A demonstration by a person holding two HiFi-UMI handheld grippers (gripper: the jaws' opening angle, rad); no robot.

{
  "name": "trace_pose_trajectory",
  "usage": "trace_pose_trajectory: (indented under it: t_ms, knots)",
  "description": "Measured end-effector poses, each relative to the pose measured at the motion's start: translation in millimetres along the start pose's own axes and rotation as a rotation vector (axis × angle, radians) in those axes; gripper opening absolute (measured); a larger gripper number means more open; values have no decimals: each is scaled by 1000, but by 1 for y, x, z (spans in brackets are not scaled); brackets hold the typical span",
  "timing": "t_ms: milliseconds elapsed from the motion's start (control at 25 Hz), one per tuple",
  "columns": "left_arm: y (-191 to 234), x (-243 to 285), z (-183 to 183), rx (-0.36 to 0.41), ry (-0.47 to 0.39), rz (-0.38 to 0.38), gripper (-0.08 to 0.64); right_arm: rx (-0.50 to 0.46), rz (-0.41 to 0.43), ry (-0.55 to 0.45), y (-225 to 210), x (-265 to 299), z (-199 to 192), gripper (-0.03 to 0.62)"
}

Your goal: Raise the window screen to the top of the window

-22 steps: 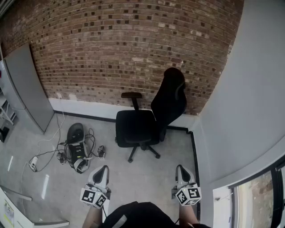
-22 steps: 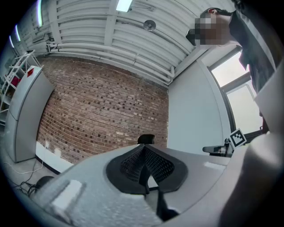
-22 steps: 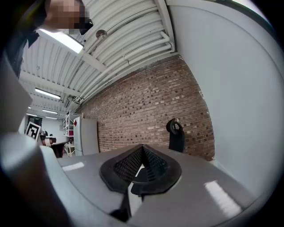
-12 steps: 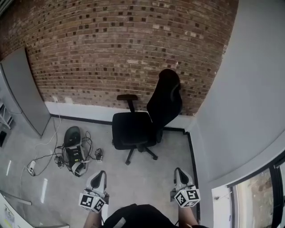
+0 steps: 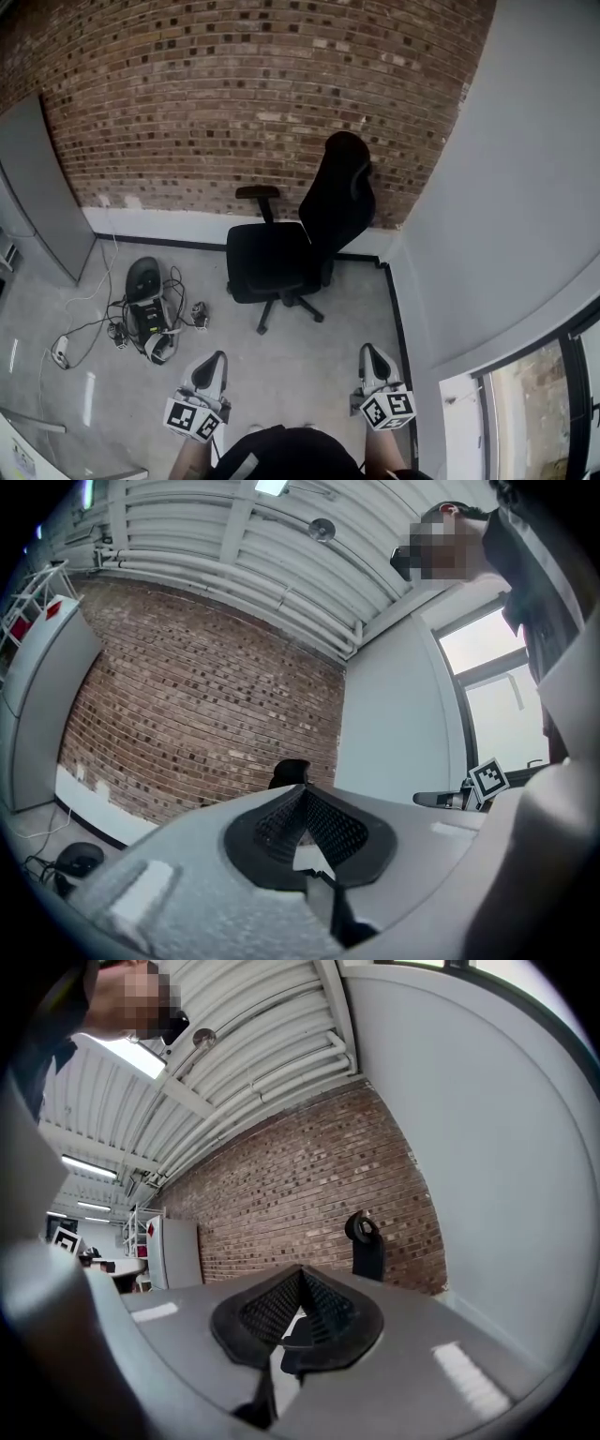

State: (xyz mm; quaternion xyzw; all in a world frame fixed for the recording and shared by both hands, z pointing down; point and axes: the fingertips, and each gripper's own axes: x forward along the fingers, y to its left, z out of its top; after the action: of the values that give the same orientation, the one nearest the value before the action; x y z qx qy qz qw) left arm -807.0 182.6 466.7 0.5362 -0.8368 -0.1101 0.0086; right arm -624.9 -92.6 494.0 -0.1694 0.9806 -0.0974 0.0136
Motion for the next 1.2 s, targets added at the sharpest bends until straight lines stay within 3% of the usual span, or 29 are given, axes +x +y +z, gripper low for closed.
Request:
trace_pose_trajectory:
  t_ms: [120,320,560,840,1200]
  knots:
    - [-2,0,-7,-18,10,-54,5,-44,-58,-3,6,-19,2,6]
    - [-14,4,-24,-122,11,-165,5,-54,-189,-15,2,-70,15,6]
    - [-38,19,-30,-92,57,-322,5,-2,-348,-33,-8,-141,6,6]
    - [-80,30,-13,-58,37,-432,5,13,-415,-106,-19,-187,15,6]
    - [-185,25,-21,-88,30,-557,5,-49,-499,-100,-63,-271,25,6]
